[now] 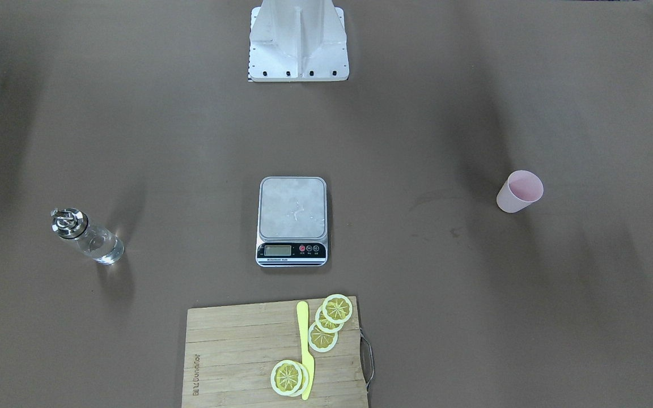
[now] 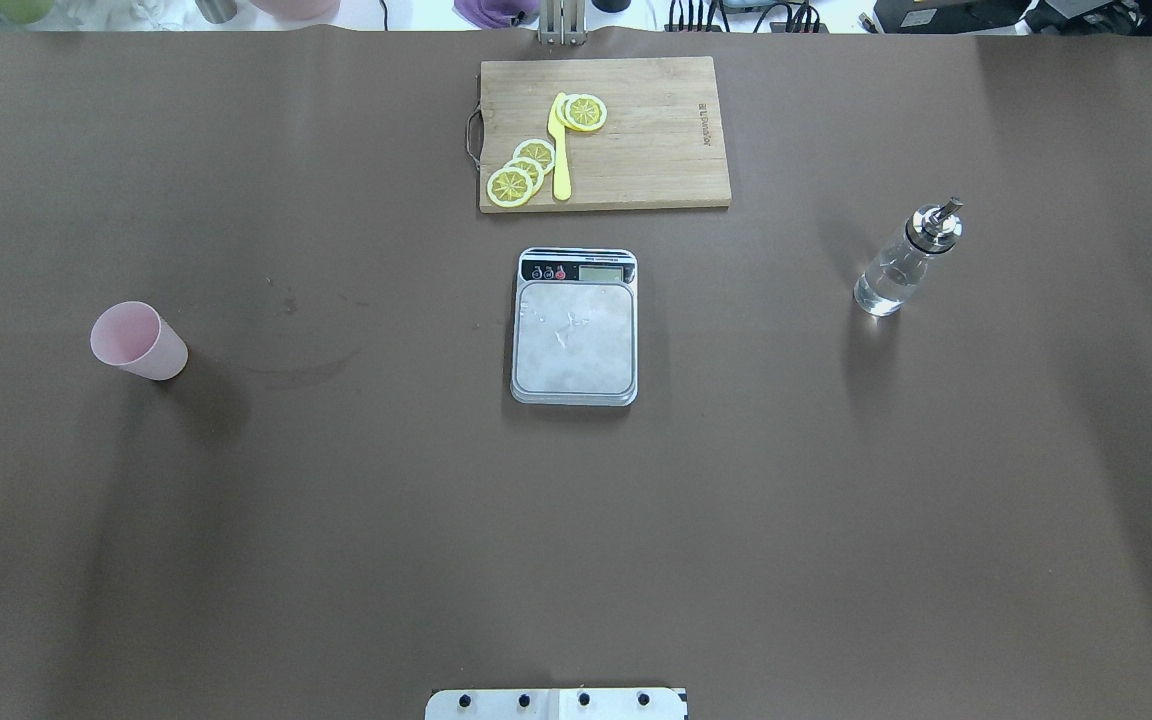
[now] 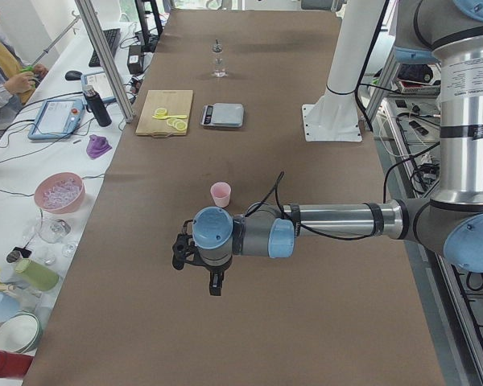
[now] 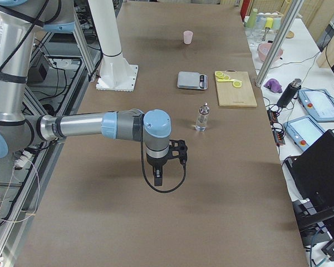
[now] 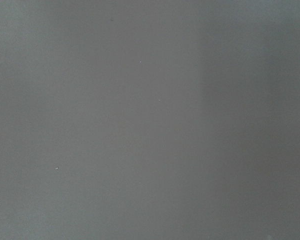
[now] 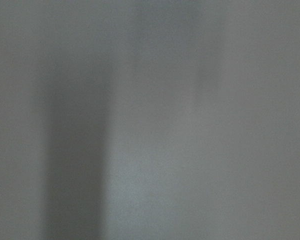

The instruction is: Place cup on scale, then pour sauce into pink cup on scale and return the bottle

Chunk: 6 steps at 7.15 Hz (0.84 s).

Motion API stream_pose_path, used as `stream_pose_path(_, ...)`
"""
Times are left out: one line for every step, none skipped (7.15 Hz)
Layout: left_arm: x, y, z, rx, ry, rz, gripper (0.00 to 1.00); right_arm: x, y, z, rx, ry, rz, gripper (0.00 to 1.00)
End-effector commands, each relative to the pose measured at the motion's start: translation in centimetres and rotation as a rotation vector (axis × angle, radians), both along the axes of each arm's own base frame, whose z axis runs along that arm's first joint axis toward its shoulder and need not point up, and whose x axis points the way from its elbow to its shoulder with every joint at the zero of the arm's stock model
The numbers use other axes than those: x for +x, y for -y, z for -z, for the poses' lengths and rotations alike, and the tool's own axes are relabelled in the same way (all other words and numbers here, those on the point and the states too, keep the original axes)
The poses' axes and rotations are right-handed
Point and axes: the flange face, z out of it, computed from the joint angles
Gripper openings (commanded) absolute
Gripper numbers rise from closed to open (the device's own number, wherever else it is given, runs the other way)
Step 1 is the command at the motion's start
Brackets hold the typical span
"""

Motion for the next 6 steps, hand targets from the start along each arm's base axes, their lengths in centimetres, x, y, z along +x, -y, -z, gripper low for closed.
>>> stream_pose_path(0.0, 0.4, 0.7, 0.052, 0.002, 0.001, 0.99, -0.1, 0.1, -0.1, 0.001, 0.004, 0.001, 1.00)
stream_pose_path(0.0, -0.3, 0.2, 0.054, 0.002, 0.001, 0.99, -0.1, 0.1, 0.0, 0.004, 0.004, 0.001, 1.00)
stream_pose_path(0.0, -0.3, 0.1, 0.050, 0.001, 0.002, 0.99, -0.3, 0.1, -0.1, -0.005, 0.026, -0.004, 1.00)
stream_pose_path(0.0, -0.3, -0.2, 0.046, 0.001, 0.002, 0.99, -0.5, 0.0, -0.9, -0.028, 0.061, -0.016, 1.00)
stream_pose_path(0.0, -0.4, -0.7, 0.038, -0.002, 0.001, 0.99, -0.7, -0.1, -0.3, -0.025, 0.126, -0.028, 1.00)
stream_pose_path(0.1, -0.3, -0.9, 0.054, -0.004, -0.001, 0.99, -0.6, -0.3, -0.2, -0.026, 0.136, -0.034, 1.00)
